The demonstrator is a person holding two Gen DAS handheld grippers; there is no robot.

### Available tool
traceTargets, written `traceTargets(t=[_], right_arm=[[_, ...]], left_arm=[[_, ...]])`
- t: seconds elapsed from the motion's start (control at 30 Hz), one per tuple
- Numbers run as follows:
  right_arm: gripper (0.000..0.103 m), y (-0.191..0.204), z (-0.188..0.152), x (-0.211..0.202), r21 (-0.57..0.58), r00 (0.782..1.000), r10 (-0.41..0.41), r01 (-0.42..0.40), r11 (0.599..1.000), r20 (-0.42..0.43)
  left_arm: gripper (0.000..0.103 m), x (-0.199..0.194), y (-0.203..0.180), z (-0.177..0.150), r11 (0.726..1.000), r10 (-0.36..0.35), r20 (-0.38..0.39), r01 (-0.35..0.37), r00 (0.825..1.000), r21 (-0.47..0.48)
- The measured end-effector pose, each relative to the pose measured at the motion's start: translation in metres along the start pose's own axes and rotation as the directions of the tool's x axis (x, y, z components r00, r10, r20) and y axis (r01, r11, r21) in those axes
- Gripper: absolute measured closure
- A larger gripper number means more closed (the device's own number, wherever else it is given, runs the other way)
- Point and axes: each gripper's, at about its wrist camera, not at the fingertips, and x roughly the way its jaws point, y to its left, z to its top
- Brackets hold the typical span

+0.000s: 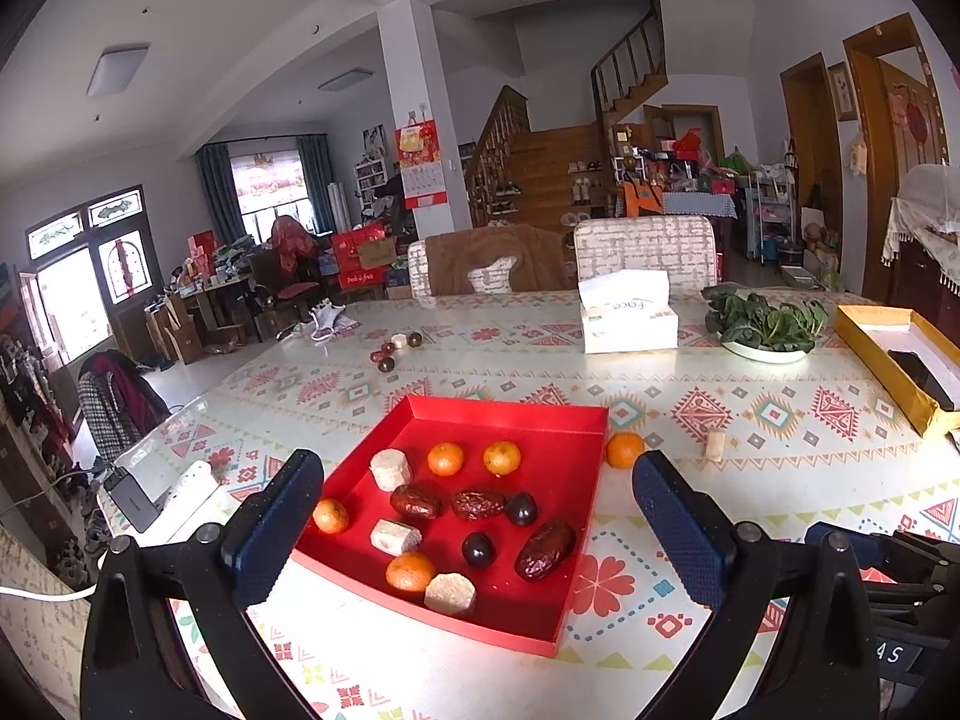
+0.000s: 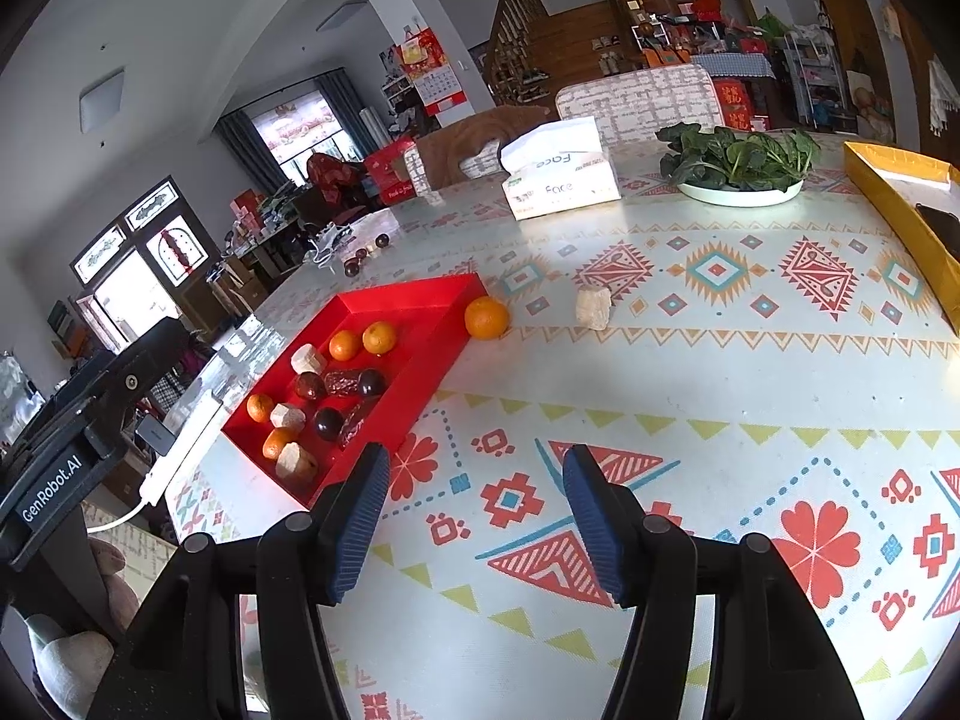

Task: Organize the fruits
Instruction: 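Lift both open tools from the tray toward the last orange and yam piece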

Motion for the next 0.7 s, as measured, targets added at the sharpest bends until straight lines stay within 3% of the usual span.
traceTargets(t=[0.43,0.7], right_arm=[[0.037,-0.015,0.004,0.013,0.028,0.999,-0.025,0.026,0.999,-0.028],[0.037,-0.042,0.017,0.012,0.051,0.995,-0.096,0.097,0.994,-0.025]], left_arm=[[0.000,0.023,-0.005,-0.008,0.999,-0.035,-0.067,0.036,0.997,0.012],[0.000,0.035,0.000,-0.011,0.998,-0.058,-0.079,0.057,0.995,-0.020]])
